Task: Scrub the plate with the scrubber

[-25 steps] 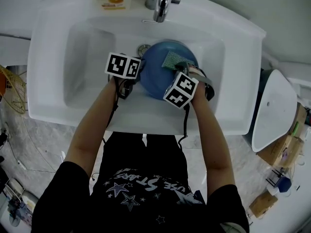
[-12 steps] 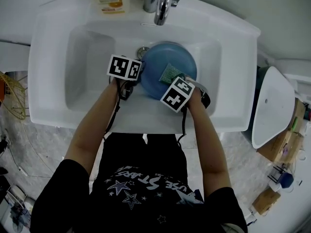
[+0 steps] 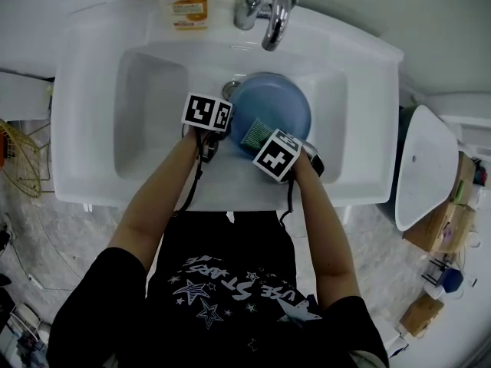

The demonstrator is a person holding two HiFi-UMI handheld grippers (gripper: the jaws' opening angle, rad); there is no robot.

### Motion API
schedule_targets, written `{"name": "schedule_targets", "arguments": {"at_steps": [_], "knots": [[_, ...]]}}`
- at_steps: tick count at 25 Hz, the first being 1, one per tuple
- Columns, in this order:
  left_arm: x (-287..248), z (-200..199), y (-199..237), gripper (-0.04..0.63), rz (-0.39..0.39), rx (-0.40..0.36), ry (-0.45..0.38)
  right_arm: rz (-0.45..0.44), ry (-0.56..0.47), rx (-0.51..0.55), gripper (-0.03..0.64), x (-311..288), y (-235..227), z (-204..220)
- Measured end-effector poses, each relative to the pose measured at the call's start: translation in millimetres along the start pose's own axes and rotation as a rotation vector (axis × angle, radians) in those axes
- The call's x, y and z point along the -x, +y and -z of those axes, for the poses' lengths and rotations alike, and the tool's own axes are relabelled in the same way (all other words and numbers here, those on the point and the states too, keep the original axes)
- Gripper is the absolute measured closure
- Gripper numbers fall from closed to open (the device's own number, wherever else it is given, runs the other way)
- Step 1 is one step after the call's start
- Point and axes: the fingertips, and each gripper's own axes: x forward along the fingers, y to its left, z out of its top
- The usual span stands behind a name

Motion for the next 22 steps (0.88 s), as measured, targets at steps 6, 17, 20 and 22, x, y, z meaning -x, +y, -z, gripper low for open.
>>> {"name": "schedule_targets", "arguments": {"at_steps": [6, 17, 20, 22], "knots": [[5, 9, 1, 0.483, 0.044, -0.004, 0.026, 0.042, -0.108, -0.061, 0.515, 23, 1, -24], [80, -22, 5, 0.422, -0.009, 0.031, -0.178, 0.32, -0.307, -0.113, 0.528, 97, -28, -41], [100, -20, -6, 0.429, -0.026, -0.007, -0.208, 0.384, -0.38, -0.124, 0.531, 123, -33, -44], [116, -17, -17, 0.443, -0.039, -0.025, -0.245, 0.424, -0.426, -0.13, 0.532, 139, -34, -44]]}}
